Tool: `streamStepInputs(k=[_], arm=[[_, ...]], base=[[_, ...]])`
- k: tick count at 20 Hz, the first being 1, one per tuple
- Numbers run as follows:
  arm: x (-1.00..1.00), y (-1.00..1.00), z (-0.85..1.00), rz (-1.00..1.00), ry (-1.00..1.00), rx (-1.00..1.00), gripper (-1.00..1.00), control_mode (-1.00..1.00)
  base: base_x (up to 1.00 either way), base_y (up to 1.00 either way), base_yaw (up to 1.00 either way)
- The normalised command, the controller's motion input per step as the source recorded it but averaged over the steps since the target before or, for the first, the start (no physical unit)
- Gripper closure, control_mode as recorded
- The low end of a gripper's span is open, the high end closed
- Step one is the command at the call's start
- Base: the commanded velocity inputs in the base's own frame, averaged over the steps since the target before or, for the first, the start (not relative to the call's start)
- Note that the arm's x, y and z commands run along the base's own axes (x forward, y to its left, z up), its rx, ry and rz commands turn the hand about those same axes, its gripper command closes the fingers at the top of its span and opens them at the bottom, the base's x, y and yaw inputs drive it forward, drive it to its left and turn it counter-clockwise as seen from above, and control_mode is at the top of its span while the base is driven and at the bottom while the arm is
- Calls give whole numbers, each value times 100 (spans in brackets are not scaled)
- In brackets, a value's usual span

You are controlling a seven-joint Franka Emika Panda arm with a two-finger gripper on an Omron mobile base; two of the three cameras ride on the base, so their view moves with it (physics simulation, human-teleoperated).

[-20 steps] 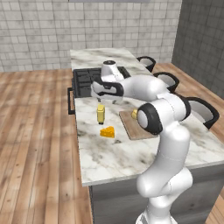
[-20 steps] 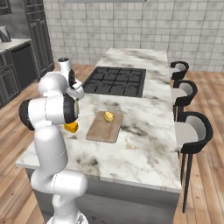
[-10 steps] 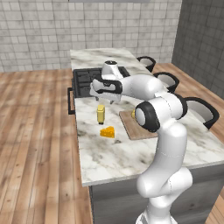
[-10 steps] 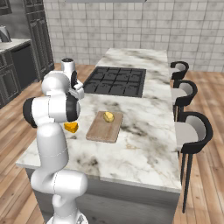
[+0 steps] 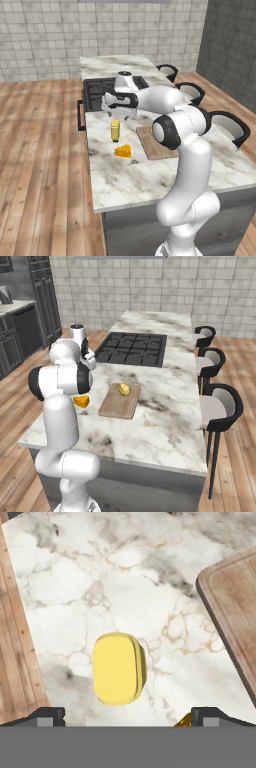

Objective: Retrieve the reheated potato from the microwave, then place the potato, cheese, and condiment on the cutting board.

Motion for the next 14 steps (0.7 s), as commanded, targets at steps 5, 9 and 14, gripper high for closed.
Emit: streamStepInputs(k=[5, 9, 14], arm=[[0, 1, -15, 0, 0, -2, -100, -100], [0, 2, -21, 0, 0, -3, -100, -100], [3, 4, -20, 0, -4, 0, -100, -100]], base=[[0, 0, 0], [0, 0, 0], [0, 0, 0]])
